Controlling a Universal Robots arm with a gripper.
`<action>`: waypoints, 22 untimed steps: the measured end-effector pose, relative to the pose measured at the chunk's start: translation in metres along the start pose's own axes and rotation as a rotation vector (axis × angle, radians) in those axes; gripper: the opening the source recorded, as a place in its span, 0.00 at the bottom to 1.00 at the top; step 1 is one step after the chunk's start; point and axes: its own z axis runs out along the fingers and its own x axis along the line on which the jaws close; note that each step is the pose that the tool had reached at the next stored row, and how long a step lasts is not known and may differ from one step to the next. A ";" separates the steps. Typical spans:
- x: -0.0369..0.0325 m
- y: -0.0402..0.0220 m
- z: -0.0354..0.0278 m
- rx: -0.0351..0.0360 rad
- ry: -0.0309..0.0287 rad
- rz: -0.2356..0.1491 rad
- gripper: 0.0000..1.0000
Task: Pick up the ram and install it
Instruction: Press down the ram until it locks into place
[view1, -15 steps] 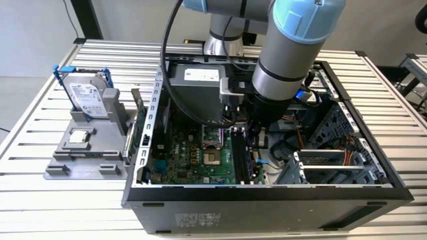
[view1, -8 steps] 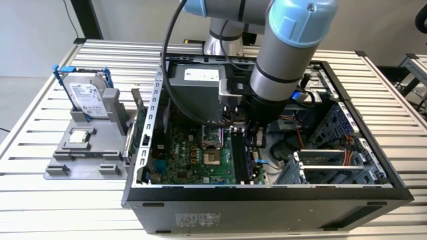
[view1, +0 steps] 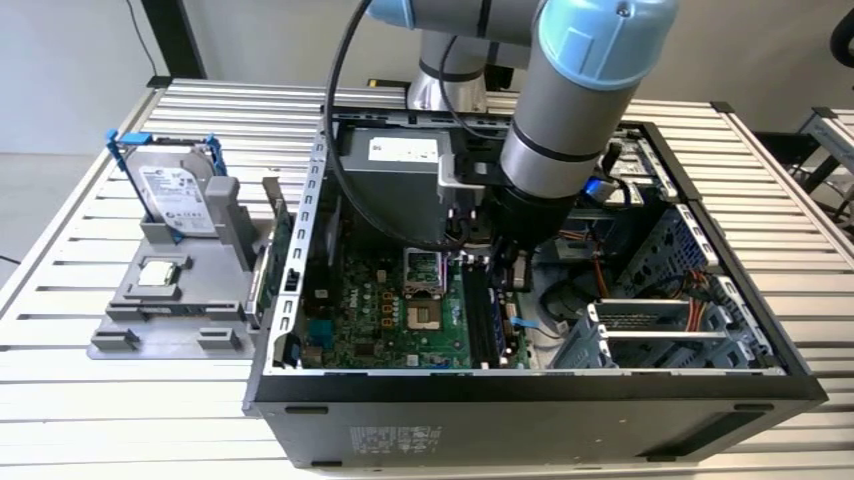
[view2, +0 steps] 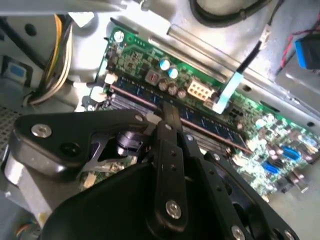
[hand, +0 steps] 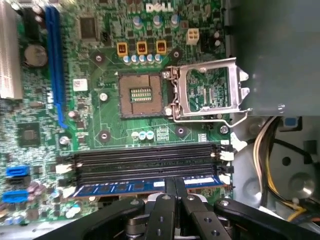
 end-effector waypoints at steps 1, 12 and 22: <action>-0.0001 0.0002 -0.0046 0.0000 0.0003 0.000 0.00; 0.0008 -0.0023 -0.0217 -0.0028 0.0006 0.000 0.00; 0.0157 -0.0112 -0.0165 -0.0092 0.0019 0.004 0.00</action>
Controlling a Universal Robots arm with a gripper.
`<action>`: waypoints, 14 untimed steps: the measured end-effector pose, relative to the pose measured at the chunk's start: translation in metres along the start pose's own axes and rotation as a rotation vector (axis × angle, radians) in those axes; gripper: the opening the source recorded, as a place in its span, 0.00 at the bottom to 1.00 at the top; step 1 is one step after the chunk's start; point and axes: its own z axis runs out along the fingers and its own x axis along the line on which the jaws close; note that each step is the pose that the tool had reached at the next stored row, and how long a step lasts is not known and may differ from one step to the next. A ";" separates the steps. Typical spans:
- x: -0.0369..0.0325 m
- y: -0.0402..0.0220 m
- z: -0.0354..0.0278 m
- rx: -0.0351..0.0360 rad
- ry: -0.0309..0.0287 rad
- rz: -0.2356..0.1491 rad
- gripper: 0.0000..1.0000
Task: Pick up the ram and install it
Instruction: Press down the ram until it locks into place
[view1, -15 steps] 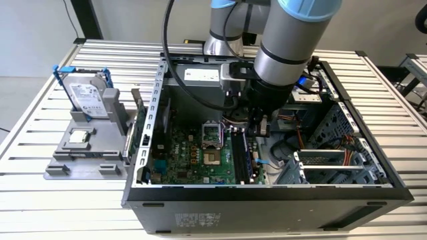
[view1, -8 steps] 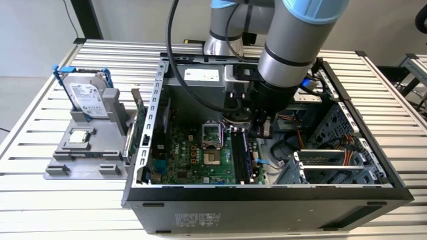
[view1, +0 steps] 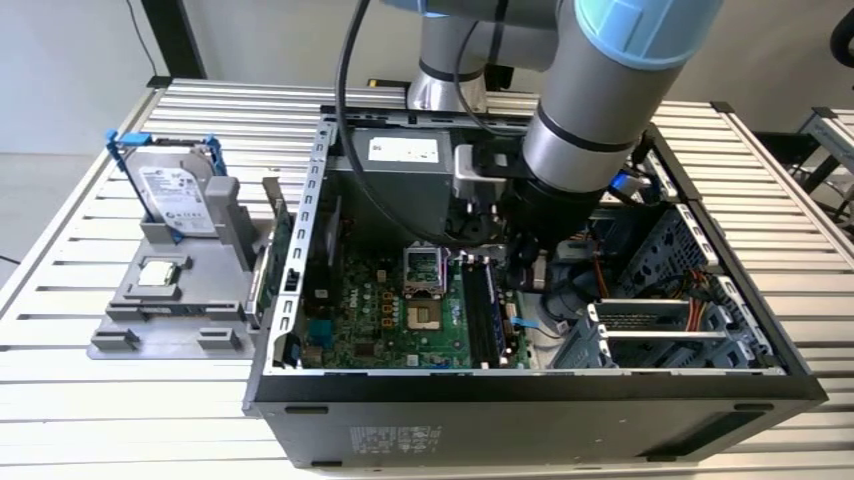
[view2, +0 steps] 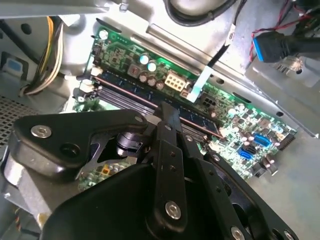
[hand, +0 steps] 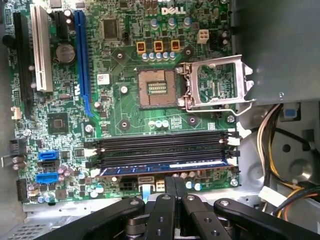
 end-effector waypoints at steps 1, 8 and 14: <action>0.0021 -0.0002 0.0002 -0.0002 0.0003 0.001 0.00; 0.0083 -0.0015 0.0106 0.0001 -0.0002 0.011 0.00; 0.0141 -0.0039 0.0319 0.0005 0.0021 0.029 0.00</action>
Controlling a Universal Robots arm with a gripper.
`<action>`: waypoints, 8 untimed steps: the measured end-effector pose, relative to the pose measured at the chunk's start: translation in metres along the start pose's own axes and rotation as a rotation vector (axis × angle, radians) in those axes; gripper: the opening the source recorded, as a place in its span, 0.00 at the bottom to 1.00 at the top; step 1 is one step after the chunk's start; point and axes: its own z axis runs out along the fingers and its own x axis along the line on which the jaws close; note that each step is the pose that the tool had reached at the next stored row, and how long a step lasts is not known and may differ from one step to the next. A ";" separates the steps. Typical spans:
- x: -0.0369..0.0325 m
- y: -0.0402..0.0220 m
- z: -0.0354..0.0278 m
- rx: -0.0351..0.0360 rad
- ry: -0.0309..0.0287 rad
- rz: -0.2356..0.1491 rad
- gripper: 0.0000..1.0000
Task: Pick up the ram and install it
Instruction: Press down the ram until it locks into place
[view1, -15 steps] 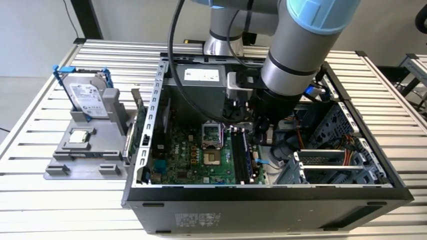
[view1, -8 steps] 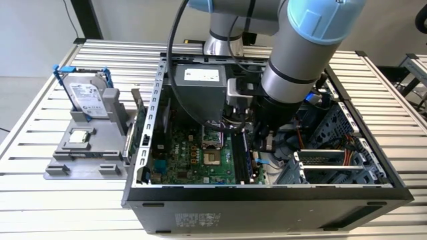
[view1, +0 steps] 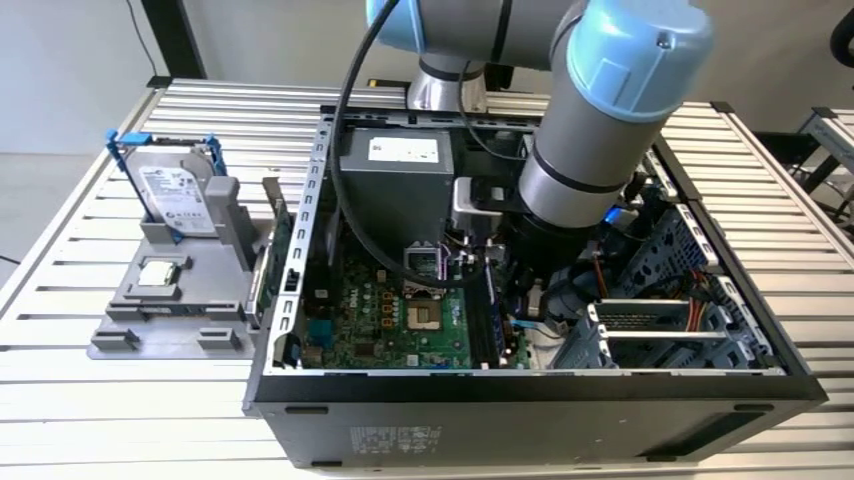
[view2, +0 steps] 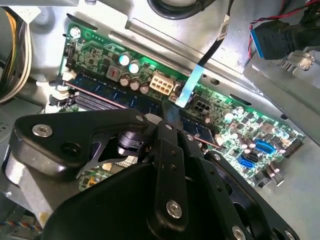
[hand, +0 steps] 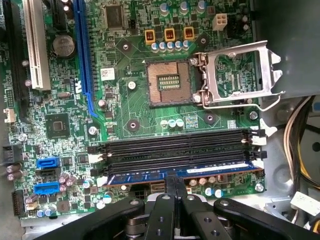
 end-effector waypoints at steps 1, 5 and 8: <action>-0.0002 0.0000 0.0003 -0.0001 0.0023 0.001 0.00; -0.0007 0.0005 -0.0113 0.0005 -0.0045 0.001 0.00; -0.0010 0.0011 -0.0253 0.0004 -0.0034 0.001 0.00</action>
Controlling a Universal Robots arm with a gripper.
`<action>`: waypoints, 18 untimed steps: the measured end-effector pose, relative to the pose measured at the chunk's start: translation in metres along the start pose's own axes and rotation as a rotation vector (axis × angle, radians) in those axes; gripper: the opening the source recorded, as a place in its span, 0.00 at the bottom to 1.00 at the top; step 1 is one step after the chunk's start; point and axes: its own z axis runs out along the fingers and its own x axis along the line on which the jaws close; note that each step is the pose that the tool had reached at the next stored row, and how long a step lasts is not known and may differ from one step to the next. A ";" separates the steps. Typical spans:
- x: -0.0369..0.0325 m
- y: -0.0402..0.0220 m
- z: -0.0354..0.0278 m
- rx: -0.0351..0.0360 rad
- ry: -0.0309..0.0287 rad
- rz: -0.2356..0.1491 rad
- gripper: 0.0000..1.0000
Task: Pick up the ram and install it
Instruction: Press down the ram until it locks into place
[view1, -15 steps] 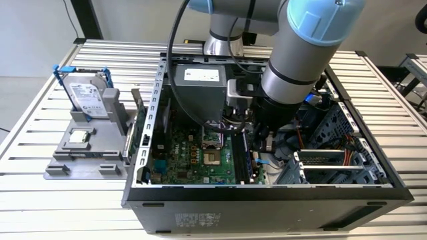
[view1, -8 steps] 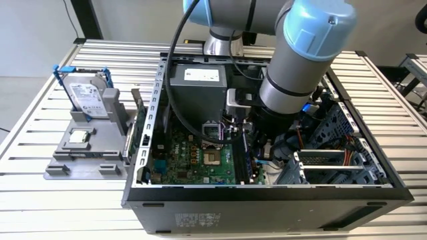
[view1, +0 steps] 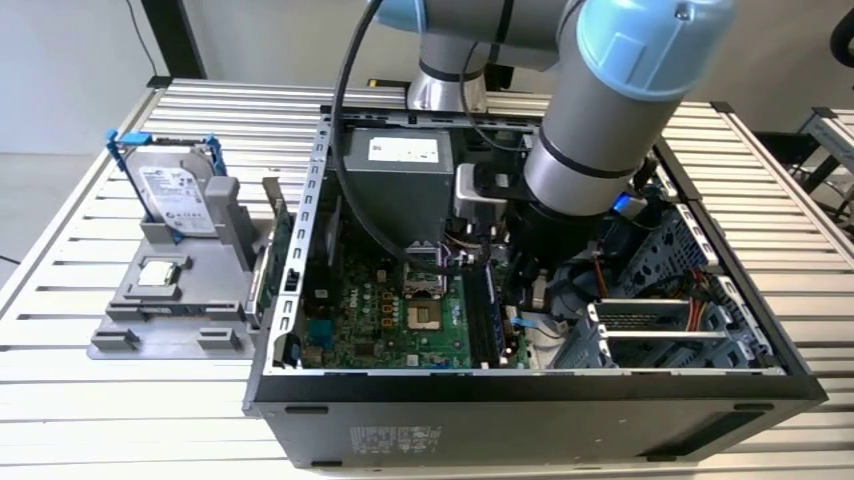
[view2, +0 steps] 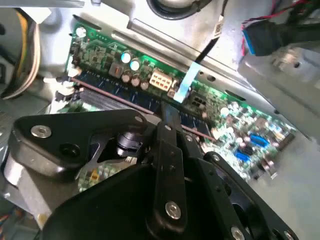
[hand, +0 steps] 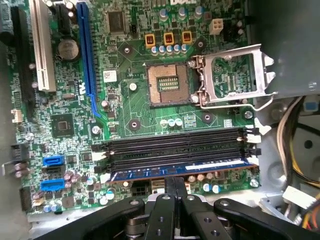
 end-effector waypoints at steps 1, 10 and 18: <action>-0.0001 0.0002 -0.0046 0.0000 0.0006 0.000 0.00; -0.0017 0.0018 -0.0456 0.0000 0.0004 0.000 0.00; -0.0022 0.0023 -0.0578 0.0000 0.0003 0.000 0.00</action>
